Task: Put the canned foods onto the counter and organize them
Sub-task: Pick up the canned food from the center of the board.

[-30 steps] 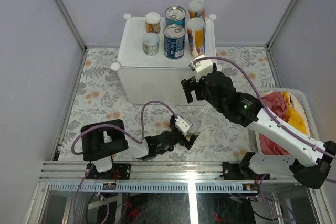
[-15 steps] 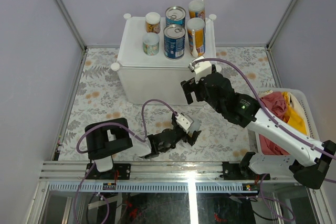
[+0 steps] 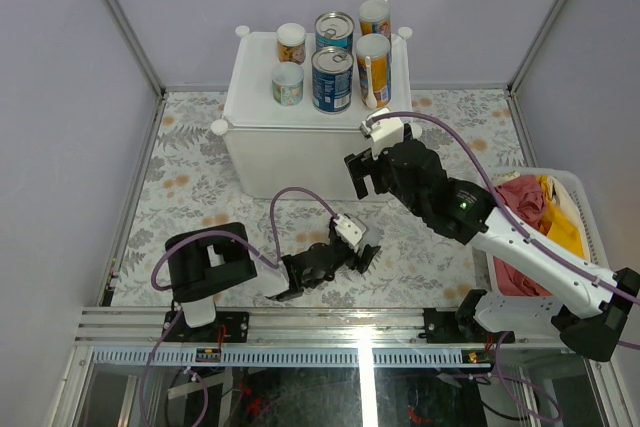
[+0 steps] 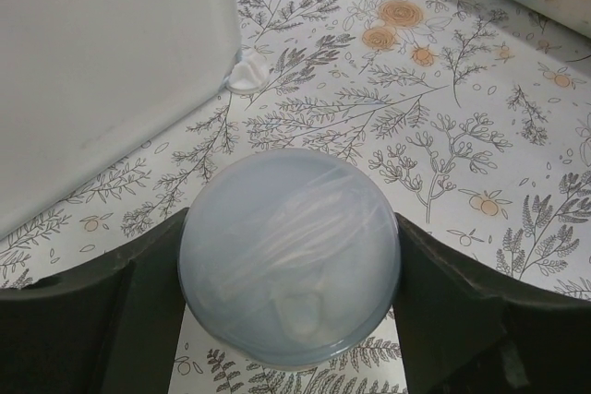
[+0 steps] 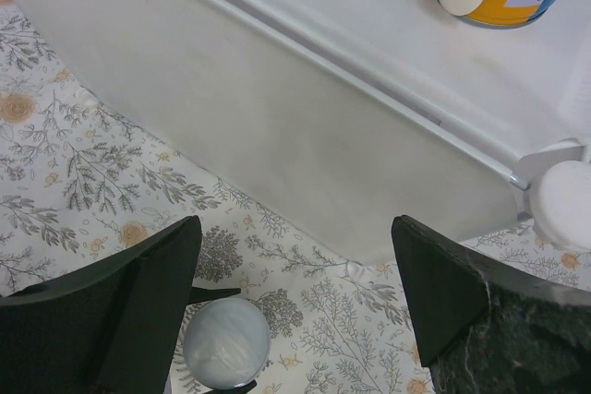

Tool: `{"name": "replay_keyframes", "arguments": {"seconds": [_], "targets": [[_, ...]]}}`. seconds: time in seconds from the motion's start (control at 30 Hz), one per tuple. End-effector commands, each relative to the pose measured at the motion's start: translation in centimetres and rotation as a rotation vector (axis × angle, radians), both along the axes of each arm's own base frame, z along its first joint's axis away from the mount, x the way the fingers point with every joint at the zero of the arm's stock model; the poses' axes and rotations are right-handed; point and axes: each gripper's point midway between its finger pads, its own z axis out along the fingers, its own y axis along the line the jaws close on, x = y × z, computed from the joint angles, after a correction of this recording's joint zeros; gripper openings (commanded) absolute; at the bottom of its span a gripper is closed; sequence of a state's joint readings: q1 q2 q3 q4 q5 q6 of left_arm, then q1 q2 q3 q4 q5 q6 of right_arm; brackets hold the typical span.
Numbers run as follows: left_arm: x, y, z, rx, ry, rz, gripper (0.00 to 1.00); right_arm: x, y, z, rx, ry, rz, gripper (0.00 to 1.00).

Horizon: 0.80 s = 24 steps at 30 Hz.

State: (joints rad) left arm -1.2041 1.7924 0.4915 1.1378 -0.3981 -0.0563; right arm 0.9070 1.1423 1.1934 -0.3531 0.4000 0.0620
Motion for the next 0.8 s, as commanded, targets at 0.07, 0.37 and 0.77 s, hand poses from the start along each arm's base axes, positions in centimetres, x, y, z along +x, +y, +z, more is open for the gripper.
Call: {"name": "replay_keyframes", "arguments": {"seconds": [0.07, 0.37, 0.77], "targets": [[0.9, -0.1, 4.1, -0.114, -0.043, 0.039, 0.0, 0.1, -0.4, 2.6, 0.075, -0.055, -0.013, 0.91], [0.4, 0.8, 8.0, -0.13, 0.006, 0.053, 0.0, -0.3, -0.6, 3.7, 0.098, -0.047, -0.012, 0.91], [-1.0, 5.2, 17.2, -0.112, -0.001, 0.197, 0.0, -1.1, -0.7, 5.1, 0.151, -0.055, 0.012, 0.91]]}}
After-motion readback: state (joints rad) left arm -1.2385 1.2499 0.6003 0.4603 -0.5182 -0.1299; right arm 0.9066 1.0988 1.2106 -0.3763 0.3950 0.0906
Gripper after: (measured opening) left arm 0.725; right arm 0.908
